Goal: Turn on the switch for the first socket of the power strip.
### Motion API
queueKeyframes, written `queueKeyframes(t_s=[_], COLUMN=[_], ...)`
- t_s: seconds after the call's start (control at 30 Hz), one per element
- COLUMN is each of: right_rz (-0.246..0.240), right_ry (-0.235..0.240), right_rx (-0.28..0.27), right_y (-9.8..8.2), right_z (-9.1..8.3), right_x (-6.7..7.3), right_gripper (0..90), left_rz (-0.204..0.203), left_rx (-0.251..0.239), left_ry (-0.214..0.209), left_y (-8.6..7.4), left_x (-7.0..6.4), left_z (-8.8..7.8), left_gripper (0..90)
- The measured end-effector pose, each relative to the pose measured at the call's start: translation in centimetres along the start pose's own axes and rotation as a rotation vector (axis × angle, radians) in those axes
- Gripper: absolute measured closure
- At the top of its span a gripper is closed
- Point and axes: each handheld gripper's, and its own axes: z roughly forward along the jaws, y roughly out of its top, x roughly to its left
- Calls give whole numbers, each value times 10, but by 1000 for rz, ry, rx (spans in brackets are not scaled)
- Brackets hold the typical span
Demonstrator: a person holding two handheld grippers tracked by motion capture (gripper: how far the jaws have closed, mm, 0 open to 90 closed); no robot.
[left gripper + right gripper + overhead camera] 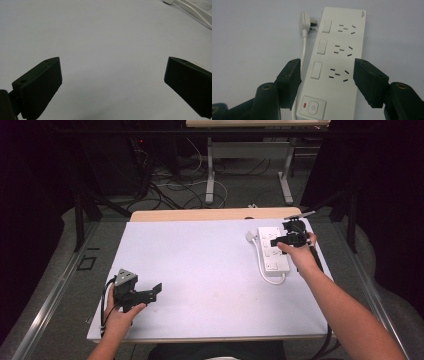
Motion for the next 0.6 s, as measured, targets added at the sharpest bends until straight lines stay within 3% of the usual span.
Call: queueKeyframes(t_s=[0.17, 0.6], right_rz=[43, 85], right_ry=[1, 2], right_rx=[5, 32], right_y=[3, 5], right_z=[8, 30], right_x=[-5, -10], right_gripper=[413, 497], left_rz=[-1, -5], left_rx=[2, 3], left_ry=[-1, -3], left_y=[0, -1], left_x=[0, 1], left_z=[0, 1], left_gripper=[13, 13])
